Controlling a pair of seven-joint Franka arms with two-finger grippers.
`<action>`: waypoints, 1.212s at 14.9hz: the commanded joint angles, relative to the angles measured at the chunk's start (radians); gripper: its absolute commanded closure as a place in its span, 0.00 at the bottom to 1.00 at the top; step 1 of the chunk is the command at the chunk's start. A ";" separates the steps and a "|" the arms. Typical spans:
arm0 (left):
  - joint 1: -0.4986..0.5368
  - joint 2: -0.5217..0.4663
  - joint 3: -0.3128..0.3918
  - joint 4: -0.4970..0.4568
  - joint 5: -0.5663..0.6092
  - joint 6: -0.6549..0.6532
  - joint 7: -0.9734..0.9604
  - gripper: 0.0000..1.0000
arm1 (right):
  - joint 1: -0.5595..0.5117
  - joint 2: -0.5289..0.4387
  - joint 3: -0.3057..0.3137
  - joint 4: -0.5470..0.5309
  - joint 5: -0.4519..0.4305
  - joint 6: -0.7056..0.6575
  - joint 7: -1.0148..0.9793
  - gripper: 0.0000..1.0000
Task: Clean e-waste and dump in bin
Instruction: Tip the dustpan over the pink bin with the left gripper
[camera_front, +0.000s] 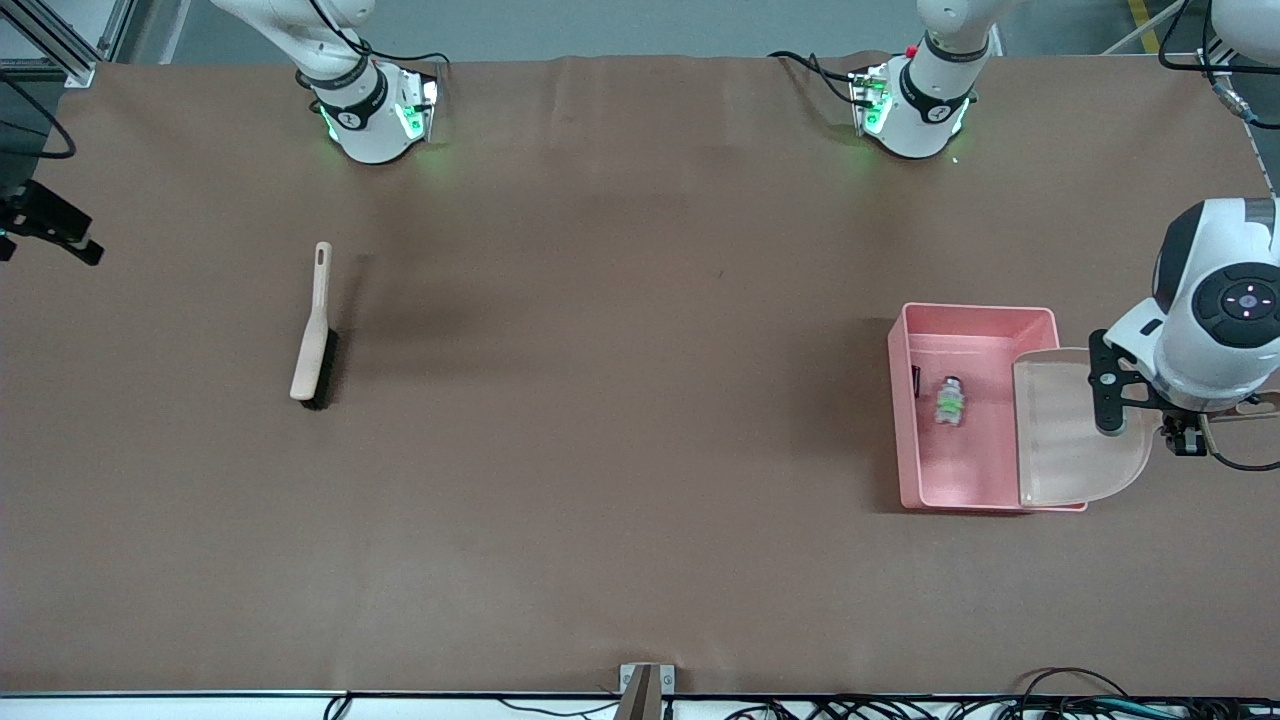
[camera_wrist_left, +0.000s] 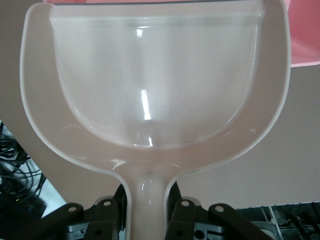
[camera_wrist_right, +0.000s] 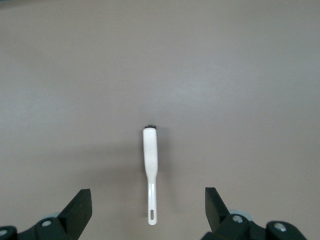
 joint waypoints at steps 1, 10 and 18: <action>0.007 -0.047 -0.015 -0.004 0.012 -0.009 -0.016 1.00 | 0.023 0.009 0.000 0.032 -0.020 -0.021 0.024 0.00; -0.081 -0.072 -0.028 0.074 -0.448 0.003 -0.077 1.00 | 0.054 0.065 -0.003 0.162 -0.037 -0.121 0.018 0.00; -0.231 -0.022 -0.029 0.071 -0.615 0.068 -0.172 1.00 | 0.143 0.104 -0.037 0.228 -0.083 -0.153 0.037 0.00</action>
